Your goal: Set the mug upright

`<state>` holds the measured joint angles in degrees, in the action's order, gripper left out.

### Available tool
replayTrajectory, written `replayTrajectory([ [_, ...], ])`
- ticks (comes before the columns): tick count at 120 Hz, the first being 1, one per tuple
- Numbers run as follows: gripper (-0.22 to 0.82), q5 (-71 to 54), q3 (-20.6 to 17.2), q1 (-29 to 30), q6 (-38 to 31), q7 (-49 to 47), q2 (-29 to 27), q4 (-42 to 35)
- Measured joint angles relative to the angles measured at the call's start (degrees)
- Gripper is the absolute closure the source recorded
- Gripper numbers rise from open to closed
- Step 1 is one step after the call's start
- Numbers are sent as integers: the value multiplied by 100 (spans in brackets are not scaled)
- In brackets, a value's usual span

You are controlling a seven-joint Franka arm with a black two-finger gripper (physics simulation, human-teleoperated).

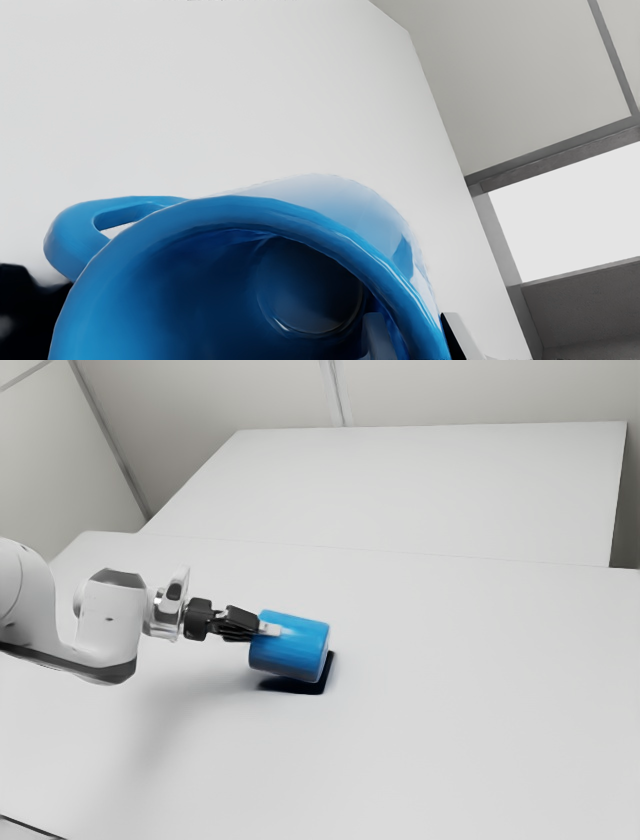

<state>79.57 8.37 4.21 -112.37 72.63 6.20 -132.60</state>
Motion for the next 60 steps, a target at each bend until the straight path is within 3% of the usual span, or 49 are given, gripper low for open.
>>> replayTrajectory([
  [42, 78, -86, 4, -119, -76, 310, -596, 62],
  [60, 79, -1102, -41, -155, -130, 42, -855, 401],
])
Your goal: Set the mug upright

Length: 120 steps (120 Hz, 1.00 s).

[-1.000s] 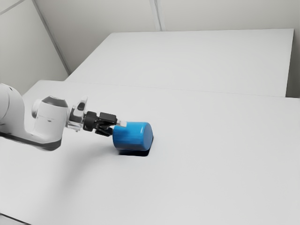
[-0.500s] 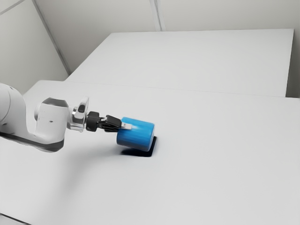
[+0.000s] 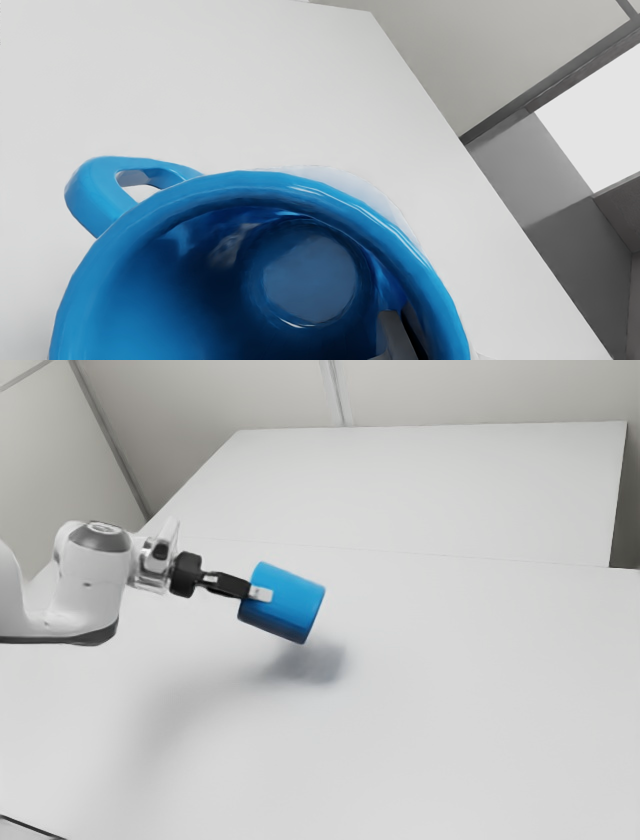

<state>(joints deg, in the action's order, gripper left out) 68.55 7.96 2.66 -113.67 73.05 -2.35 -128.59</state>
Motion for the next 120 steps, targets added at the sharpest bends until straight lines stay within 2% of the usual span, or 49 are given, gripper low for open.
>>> replayTrajectory([
  [32, 79, -2616, -322, 90, -27, -1269, -202, 612],
  [53, 79, -4008, -427, 67, 0, -2290, -284, 707],
  [68, 79, -4843, -641, 111, -15, -3022, -384, 716],
  [88, 79, -5712, -902, 84, -241, -3916, -497, 549],
  [120, 78, -6407, -1106, 77, -1074, -5100, -735, -209],
])
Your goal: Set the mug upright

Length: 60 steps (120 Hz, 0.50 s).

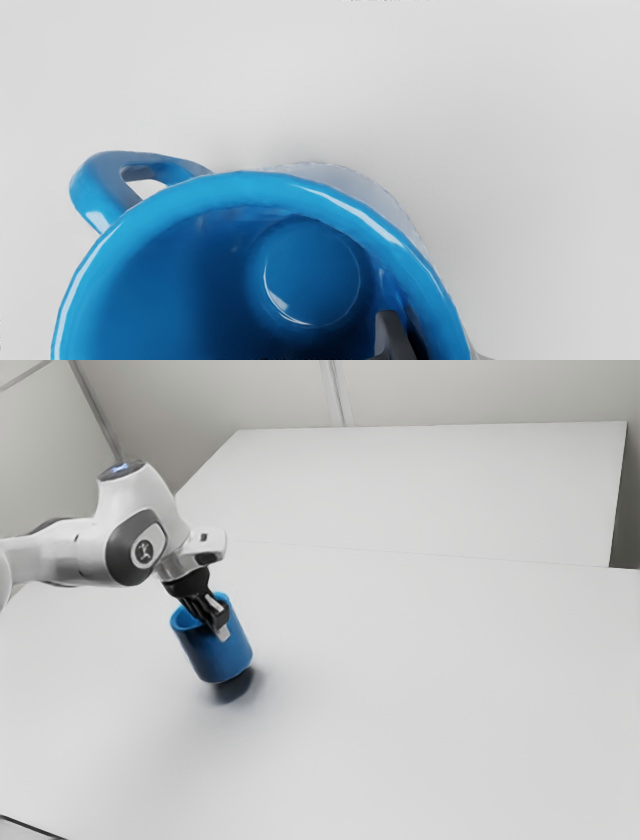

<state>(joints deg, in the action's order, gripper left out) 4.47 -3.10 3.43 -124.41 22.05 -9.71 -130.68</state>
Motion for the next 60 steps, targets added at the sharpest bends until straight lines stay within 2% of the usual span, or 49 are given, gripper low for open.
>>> replayTrajectory([
  [60, 79, -541, -61, -131, -1059, -1521, 19, -567],
])
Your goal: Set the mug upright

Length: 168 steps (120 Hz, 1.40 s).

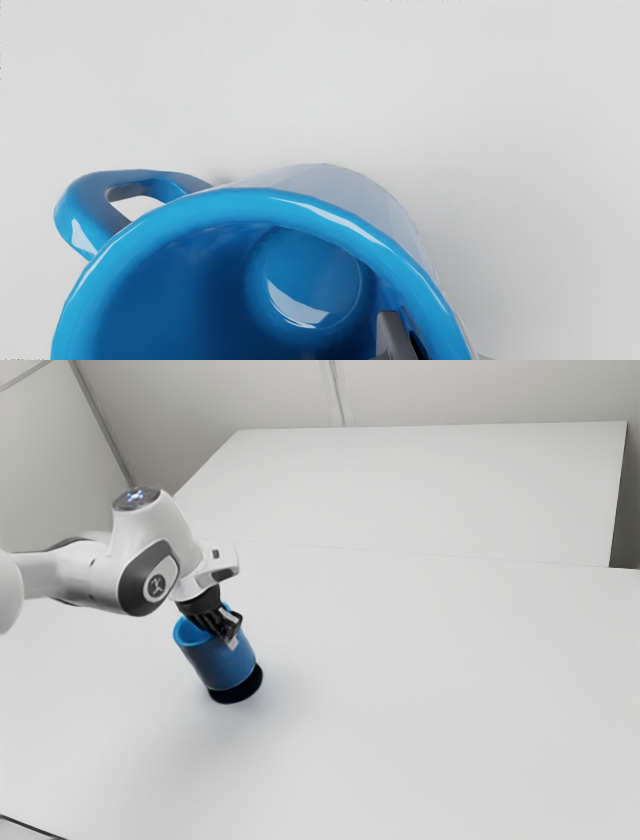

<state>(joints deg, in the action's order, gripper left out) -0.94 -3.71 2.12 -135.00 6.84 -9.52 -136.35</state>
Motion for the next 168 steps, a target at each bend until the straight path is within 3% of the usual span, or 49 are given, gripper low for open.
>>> replayTrajectory([
  [56, 79, -28, -4, -59, -291, -771, 280, -26],
  [64, 72, -4, -9, -69, -304, -830, 295, -26],
  [95, 31, 146, -7, -117, -297, -839, 161, -7],
  [108, 20, 195, -12, -172, -265, -826, -13, 32],
  [124, 12, 307, -19, -223, 68, -812, -167, 393],
  [168, 4, 486, -42, -235, 2137, -815, 175, 2327],
])
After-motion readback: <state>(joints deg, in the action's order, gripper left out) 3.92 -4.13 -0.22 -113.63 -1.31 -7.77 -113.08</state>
